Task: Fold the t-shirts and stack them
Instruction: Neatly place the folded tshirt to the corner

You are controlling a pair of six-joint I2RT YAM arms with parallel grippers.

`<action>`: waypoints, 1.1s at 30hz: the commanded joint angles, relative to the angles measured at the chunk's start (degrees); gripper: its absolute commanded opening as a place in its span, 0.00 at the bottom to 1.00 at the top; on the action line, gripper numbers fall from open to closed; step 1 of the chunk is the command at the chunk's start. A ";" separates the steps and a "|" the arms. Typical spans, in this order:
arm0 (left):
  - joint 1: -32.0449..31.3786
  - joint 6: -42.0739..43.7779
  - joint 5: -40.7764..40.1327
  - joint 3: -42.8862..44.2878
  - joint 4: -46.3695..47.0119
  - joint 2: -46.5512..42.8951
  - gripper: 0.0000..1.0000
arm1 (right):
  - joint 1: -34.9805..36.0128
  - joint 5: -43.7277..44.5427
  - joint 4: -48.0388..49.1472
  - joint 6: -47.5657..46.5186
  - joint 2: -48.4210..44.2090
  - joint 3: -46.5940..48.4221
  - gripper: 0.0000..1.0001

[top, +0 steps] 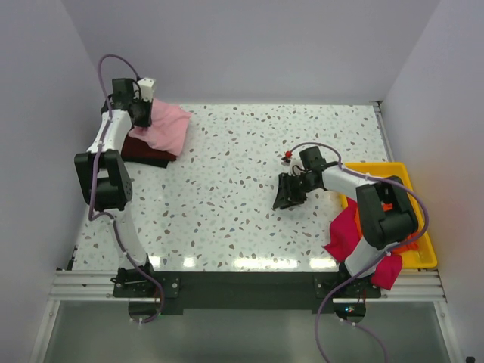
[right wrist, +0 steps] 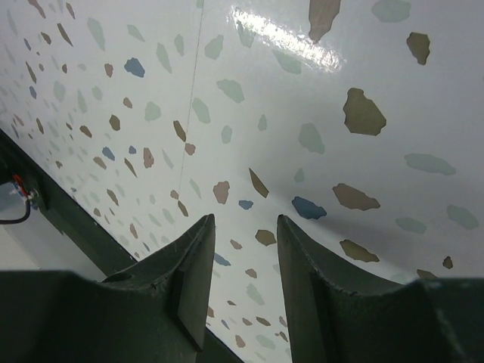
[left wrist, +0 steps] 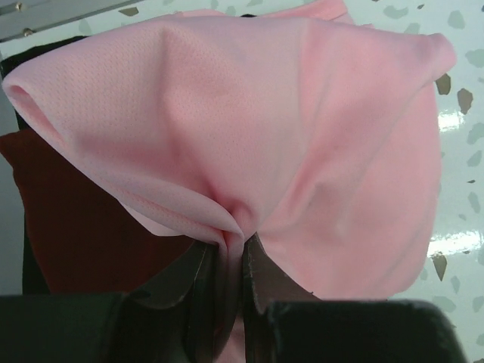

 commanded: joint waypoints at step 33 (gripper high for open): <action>2.72 -16.20 -30.50 -11.88 7.48 -19.76 1.00 | -0.14 -0.28 -4.00 -2.84 -10.81 1.98 0.60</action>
